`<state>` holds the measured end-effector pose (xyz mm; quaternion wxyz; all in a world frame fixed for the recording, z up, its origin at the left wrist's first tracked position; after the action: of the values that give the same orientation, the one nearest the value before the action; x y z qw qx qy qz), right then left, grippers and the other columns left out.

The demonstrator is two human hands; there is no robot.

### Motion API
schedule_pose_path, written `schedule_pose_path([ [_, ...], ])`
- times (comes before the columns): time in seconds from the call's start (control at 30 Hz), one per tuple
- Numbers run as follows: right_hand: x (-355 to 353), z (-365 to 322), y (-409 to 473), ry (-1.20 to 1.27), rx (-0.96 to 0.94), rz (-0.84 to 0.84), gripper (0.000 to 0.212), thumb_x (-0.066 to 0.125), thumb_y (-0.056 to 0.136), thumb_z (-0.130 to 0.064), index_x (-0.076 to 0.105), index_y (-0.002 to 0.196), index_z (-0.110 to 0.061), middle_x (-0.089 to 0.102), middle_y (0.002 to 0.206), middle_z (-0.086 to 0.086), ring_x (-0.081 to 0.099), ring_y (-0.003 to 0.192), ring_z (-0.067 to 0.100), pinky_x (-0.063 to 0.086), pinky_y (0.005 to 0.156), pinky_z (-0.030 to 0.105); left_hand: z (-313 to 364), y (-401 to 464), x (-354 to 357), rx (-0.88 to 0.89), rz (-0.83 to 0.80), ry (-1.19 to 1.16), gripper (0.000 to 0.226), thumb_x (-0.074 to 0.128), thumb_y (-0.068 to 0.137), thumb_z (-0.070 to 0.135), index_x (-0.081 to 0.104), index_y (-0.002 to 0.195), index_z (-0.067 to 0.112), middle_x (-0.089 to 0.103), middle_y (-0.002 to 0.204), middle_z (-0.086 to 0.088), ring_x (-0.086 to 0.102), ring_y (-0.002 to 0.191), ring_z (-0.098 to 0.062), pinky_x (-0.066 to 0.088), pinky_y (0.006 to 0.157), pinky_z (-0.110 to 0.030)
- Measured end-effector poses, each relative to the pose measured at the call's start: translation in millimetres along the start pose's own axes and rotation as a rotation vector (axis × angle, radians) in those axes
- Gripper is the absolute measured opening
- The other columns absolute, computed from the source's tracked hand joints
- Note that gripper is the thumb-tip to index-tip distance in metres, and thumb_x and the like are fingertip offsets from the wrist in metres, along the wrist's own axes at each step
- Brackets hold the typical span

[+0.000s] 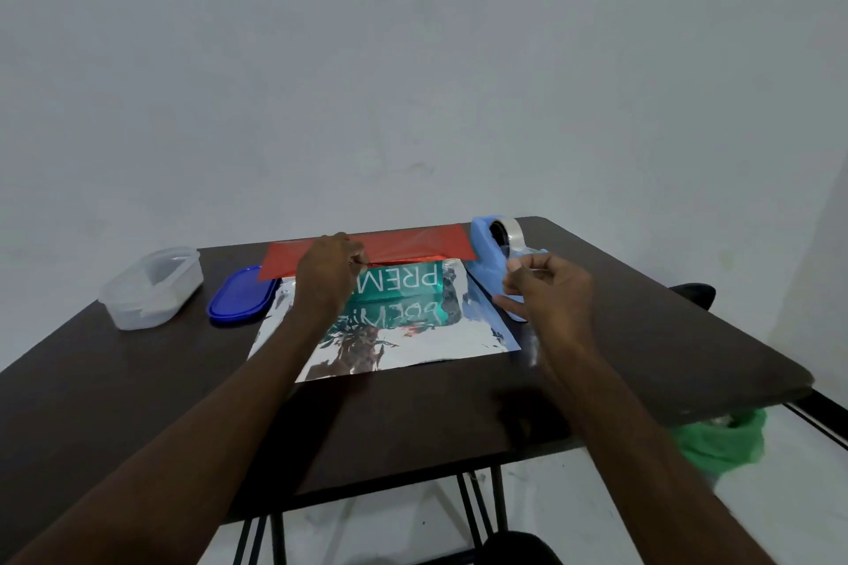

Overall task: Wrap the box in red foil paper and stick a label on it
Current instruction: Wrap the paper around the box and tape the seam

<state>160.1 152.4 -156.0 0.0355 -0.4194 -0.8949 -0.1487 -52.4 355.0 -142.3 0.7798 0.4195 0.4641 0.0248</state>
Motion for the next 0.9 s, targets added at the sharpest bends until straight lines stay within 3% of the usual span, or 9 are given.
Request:
schedule_pose_path([
  [0.23, 92, 17, 12, 0.083, 0.117, -0.134, 0.016, 0.074, 0.088, -0.012, 0.062, 0.078, -0.008, 0.066, 0.070, 0.012, 0.056, 0.051, 0.018, 0.051, 0.049, 0.028, -8, 3, 2, -0.077, -0.041, -0.069, 0.011, 0.071, 0.082, 0.012, 0.075, 0.079, 0.021, 0.065, 0.080, 0.007, 0.057, 0.075, -0.013, 0.035, 0.063, -0.023],
  [0.37, 144, 36, 14, 0.022, 0.146, -0.105, 0.024, 0.084, 0.079, -0.024, 0.064, 0.075, -0.010, 0.072, 0.069, 0.011, 0.060, 0.044, 0.016, 0.056, 0.049, 0.033, -9, 3, 2, -0.092, -0.049, -0.109, 0.013, 0.069, 0.079, 0.010, 0.074, 0.075, 0.022, 0.060, 0.073, 0.011, 0.053, 0.069, -0.009, 0.030, 0.057, -0.021],
  [0.53, 172, 56, 21, -0.115, 0.207, -0.030, 0.018, 0.079, 0.081, -0.011, 0.063, 0.073, -0.014, 0.071, 0.072, 0.007, 0.071, 0.060, 0.021, 0.062, 0.062, 0.045, -14, 6, 3, -0.075, -0.037, -0.163, 0.011, 0.074, 0.078, 0.011, 0.075, 0.075, 0.022, 0.067, 0.074, 0.006, 0.055, 0.066, -0.008, 0.037, 0.058, -0.021],
  [0.7, 173, 69, 23, -0.286, 0.098, 0.054, 0.017, 0.080, 0.077, -0.020, 0.066, 0.068, -0.018, 0.071, 0.069, -0.002, 0.071, 0.065, 0.021, 0.061, 0.061, 0.043, -17, 6, 4, -0.057, -0.041, -0.190, 0.009, 0.075, 0.078, 0.012, 0.075, 0.075, 0.020, 0.064, 0.073, 0.007, 0.053, 0.065, -0.007, 0.033, 0.055, -0.020],
  [0.8, 174, 64, 22, -0.375, 0.038, 0.056, 0.015, 0.077, 0.083, -0.024, 0.066, 0.078, -0.015, 0.068, 0.076, 0.001, 0.066, 0.069, 0.019, 0.047, 0.052, 0.026, -18, 7, 5, -0.057, -0.049, -0.196, 0.008, 0.076, 0.077, 0.011, 0.075, 0.075, 0.019, 0.059, 0.073, 0.010, 0.052, 0.067, -0.008, 0.035, 0.057, -0.022],
  [0.9, 174, 60, 22, -0.537, -0.025, 0.079, 0.024, 0.075, 0.085, -0.024, 0.061, 0.095, -0.007, 0.066, 0.084, 0.006, 0.062, 0.072, 0.023, 0.031, 0.046, 0.023, -19, 9, 7, -0.067, -0.059, -0.203, 0.009, 0.077, 0.076, 0.011, 0.075, 0.075, 0.020, 0.061, 0.074, 0.010, 0.054, 0.068, -0.009, 0.039, 0.059, -0.023],
])
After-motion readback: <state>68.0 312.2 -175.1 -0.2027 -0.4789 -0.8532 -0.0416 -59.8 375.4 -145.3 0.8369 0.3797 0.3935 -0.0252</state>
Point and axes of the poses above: each hand's wrist, its own y-axis towards the middle knuckle, its own x-axis out of the palm, z = x × y, the point moved 5 cm from there along y, towards the middle knuckle
